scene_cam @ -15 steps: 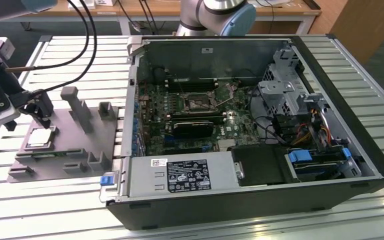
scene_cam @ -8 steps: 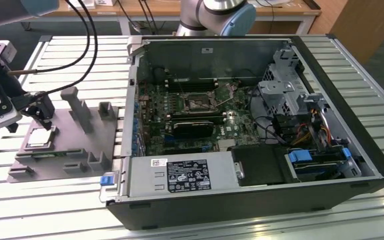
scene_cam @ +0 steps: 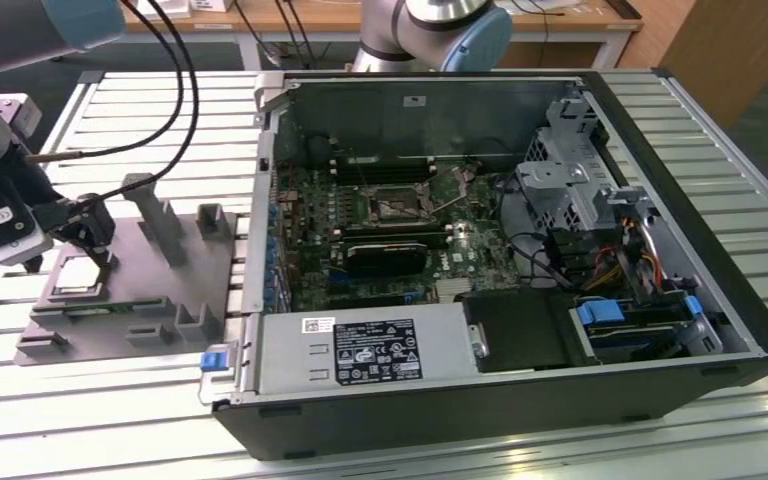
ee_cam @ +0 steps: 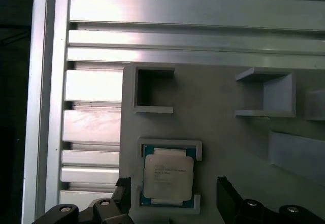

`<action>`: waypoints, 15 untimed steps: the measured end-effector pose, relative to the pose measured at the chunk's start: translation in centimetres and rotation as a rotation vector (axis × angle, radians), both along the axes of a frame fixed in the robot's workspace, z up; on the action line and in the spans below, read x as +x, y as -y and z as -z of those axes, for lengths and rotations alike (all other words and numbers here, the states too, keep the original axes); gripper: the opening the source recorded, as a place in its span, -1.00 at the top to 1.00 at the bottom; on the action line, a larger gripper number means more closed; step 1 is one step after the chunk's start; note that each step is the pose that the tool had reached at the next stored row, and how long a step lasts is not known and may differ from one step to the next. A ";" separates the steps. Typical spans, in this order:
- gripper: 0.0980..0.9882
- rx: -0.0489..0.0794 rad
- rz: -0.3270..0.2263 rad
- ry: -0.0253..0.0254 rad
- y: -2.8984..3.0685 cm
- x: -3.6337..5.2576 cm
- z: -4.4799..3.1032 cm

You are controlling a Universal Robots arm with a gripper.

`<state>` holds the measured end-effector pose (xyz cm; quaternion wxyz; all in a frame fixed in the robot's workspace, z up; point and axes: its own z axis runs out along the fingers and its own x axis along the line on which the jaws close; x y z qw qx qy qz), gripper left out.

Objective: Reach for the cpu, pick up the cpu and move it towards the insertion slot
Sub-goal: 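Pick up the cpu and move it towards the insertion slot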

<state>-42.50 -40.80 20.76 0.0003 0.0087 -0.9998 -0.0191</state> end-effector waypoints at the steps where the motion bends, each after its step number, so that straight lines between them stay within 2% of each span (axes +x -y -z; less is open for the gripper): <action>1: -0.50 0.000 0.000 0.0000 0.00 0.00 0.18; 6: -0.50 0.000 0.001 0.0000 0.00 0.00 1.04; 15: -0.50 0.000 0.006 0.0000 -0.05 -0.01 1.95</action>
